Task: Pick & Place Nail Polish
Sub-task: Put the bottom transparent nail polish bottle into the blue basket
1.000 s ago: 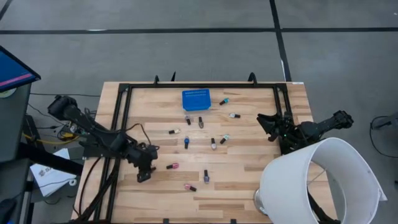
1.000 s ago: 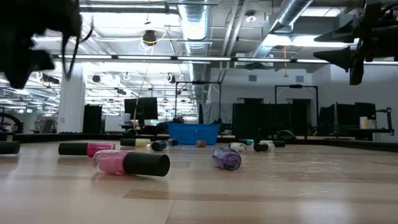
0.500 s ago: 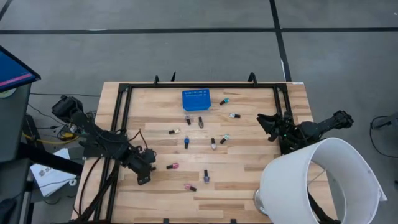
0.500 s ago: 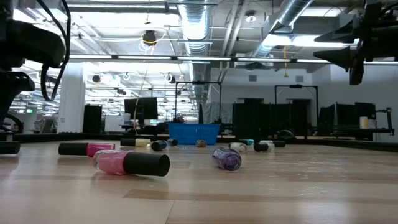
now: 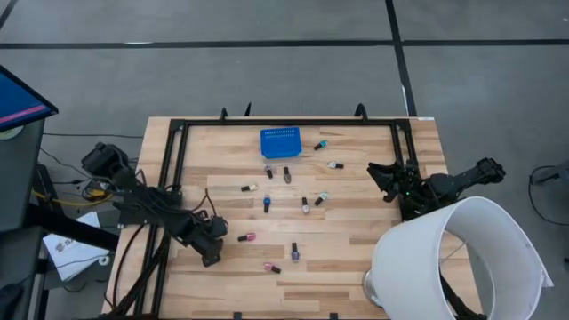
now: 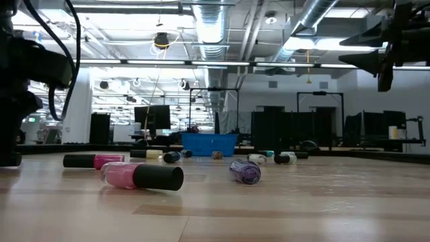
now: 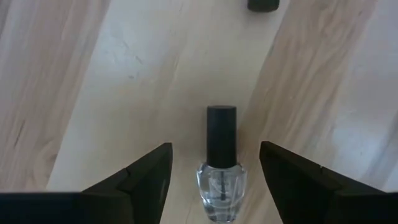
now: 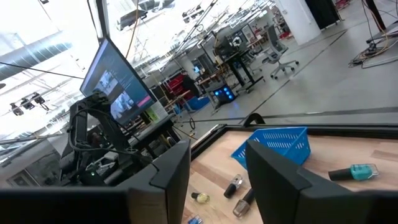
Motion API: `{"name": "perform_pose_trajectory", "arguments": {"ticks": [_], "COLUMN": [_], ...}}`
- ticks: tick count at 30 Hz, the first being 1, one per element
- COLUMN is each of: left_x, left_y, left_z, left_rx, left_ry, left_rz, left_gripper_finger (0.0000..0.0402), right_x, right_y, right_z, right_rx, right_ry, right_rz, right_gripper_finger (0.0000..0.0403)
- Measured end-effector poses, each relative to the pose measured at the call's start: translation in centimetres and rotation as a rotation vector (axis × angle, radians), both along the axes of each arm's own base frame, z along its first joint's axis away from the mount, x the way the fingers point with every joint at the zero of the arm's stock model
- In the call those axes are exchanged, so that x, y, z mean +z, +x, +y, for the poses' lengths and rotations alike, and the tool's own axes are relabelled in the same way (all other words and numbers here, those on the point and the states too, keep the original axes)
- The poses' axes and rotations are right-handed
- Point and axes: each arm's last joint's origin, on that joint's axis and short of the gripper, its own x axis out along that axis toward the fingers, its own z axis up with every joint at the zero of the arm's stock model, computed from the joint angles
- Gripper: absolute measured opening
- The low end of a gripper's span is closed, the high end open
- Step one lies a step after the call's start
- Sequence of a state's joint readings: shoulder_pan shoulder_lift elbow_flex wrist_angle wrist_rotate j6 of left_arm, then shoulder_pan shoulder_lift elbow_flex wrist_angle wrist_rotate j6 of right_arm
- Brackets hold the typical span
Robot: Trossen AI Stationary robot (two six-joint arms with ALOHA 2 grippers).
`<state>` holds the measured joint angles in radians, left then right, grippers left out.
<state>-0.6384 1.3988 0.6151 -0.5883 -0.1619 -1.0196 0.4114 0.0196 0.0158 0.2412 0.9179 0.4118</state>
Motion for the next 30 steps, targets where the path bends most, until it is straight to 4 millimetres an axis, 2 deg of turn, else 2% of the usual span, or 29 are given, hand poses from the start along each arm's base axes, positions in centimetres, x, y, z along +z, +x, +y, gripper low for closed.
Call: {"name": "perform_pose_trajectory", "arguments": {"ticks": [4,9,19,26,30], "left_x": [-0.5,-0.8,-1.4,-1.3,-0.2], "left_y": [0.3,0.7,0.7,1.0,1.1], "left_z": [0.1,0.6,2.1,2.6,3.2], "left_rx": [0.011,0.025,0.050,0.079,0.103], "left_ry": [0.015,0.013,-0.024,-0.046,-0.094], "left_rz": [0.021,0.048,0.112,0.113,0.055], "left_gripper_finger": [0.0226,0.0189,0.0050,0.0050,0.0049], "right_x": [0.0,0.0,0.0,0.0,0.0], "right_y": [0.0,0.0,0.0,0.0,0.0], "right_z": [0.0,0.0,0.0,0.0,0.0], "right_rx": [0.000,0.000,0.000,0.000,0.000], "right_ry": [0.000,0.000,0.000,0.000,0.000], "right_rz": [0.000,0.001,0.000,0.001,0.001], "right_gripper_finger": [0.0142,0.0139,0.0141,0.0137,0.0138]}}
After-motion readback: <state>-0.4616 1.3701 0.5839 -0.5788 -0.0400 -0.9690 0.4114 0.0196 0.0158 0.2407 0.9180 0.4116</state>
